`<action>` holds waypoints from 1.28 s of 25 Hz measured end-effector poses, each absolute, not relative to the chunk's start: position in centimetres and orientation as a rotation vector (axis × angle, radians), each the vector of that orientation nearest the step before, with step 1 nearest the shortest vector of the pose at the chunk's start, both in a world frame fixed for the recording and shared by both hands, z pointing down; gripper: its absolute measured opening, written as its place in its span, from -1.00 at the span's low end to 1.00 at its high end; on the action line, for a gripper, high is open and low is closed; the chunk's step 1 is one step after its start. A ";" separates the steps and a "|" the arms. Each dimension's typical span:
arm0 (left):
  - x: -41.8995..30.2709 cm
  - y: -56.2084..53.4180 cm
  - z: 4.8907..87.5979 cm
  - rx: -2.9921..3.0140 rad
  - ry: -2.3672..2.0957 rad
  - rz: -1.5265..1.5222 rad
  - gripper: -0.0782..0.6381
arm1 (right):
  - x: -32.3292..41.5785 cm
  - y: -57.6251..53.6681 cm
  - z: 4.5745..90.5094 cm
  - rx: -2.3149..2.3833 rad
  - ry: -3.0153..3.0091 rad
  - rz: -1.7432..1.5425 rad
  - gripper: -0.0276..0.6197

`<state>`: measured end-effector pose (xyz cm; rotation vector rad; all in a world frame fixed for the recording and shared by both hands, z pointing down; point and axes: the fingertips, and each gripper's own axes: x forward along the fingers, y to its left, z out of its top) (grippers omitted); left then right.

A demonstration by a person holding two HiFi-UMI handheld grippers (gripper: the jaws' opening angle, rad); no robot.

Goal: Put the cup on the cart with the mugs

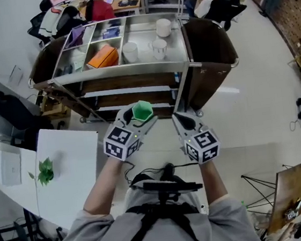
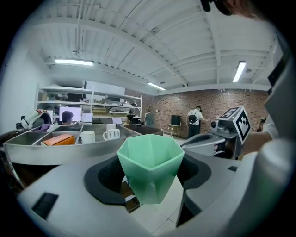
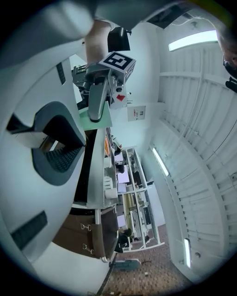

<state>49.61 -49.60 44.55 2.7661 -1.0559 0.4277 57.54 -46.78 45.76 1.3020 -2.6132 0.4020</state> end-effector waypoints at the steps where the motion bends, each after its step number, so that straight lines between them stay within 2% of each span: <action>1: 49.9 -50.6 44.0 2.769 -1.066 0.425 0.11 | 57.5 -47.8 45.3 1.282 -2.626 0.385 -0.91; 21: 50.3 -75.9 31.1 2.960 -1.029 0.400 0.11 | 53.7 -67.6 33.2 1.326 -2.702 0.178 -0.91; 32: 50.1 -92.2 31.4 2.966 -0.941 0.363 0.11 | 51.4 -81.5 31.8 1.408 -2.596 0.171 -0.91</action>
